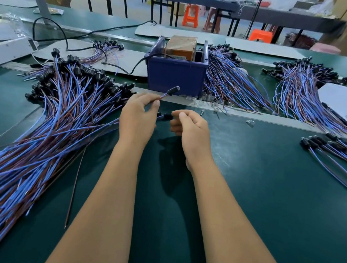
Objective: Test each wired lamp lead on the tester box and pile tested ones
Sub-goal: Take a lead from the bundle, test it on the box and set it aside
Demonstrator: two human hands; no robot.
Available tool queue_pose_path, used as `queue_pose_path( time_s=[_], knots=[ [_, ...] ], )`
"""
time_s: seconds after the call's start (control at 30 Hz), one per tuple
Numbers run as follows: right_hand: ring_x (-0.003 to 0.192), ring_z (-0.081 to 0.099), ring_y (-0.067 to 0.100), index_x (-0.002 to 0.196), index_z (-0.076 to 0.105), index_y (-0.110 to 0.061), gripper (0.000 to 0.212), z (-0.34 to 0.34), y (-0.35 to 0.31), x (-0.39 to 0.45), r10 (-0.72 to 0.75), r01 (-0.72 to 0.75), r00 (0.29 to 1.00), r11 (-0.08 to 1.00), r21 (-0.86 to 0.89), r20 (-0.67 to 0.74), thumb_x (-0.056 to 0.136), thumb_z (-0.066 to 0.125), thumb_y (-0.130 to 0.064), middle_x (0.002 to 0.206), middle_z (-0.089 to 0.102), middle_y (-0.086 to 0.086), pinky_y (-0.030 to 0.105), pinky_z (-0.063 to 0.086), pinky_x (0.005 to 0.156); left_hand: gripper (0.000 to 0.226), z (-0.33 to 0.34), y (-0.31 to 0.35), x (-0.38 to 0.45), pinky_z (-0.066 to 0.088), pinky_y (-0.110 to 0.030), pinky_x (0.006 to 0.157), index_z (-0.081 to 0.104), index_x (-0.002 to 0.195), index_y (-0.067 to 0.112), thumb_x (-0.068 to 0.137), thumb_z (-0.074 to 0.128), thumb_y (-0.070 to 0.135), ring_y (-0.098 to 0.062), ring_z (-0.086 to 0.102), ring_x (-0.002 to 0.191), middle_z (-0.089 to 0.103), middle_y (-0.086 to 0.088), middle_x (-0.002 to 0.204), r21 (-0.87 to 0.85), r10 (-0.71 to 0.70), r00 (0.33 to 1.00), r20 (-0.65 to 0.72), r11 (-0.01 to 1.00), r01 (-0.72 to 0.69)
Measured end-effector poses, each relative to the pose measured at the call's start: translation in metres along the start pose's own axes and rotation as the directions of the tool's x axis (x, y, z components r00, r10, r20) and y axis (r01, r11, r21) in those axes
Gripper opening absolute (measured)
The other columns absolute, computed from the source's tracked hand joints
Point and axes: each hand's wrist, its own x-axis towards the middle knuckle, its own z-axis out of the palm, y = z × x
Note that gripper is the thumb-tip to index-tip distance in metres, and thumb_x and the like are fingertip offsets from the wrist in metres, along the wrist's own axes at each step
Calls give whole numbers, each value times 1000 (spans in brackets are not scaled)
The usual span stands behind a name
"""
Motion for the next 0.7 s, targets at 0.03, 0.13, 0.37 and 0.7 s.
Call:
queue_pose_path(
  time_s=[0.03, 0.13, 0.37, 0.7],
  knots=[
    [67, 58, 11, 81, 67, -20, 29, -1, 0, 0, 11, -11, 1000, 1000, 16, 1, 98, 45, -11, 73, 63, 0, 23, 46, 67, 16, 1, -1, 0, 52, -16, 60, 68, 103, 27, 99, 53, 22, -18, 65, 73, 60, 4, 105, 5, -26, 1000, 8, 1000, 26],
    [67, 57, 14, 82, 66, -17, 30, -3, -2, 1, 36, -36, 999, 998, 49, 8, 99, 43, -9, 74, 63, 4, 19, 46, 62, 18, 2, 5, 0, 38, -14, 42, 69, 91, 23, 97, 54, 17, -11, 51, 48, 66, 5, 80, -174, -128, 990, 60, 975, 137],
    [66, 62, 16, 82, 66, -8, 39, -7, -7, 0, 54, -81, 982, 987, 141, 183, 102, 34, -19, 74, 71, 8, 29, 49, 69, 43, 5, 33, -11, 14, -25, 55, 70, 65, 19, 98, 44, 25, -6, 29, 43, 48, 1, 64, -737, -33, 896, 443, 556, 385],
    [58, 67, 13, 62, 72, -20, 67, -27, -15, -1, 165, -304, 878, 918, 257, 449, 105, 27, -44, 60, 66, 2, 21, 54, 57, 35, 4, 37, -21, 21, -25, 49, 67, 59, 18, 87, 56, 35, -5, 36, 43, 48, 6, 56, -658, 359, 558, 748, 514, 550]
  ],
)
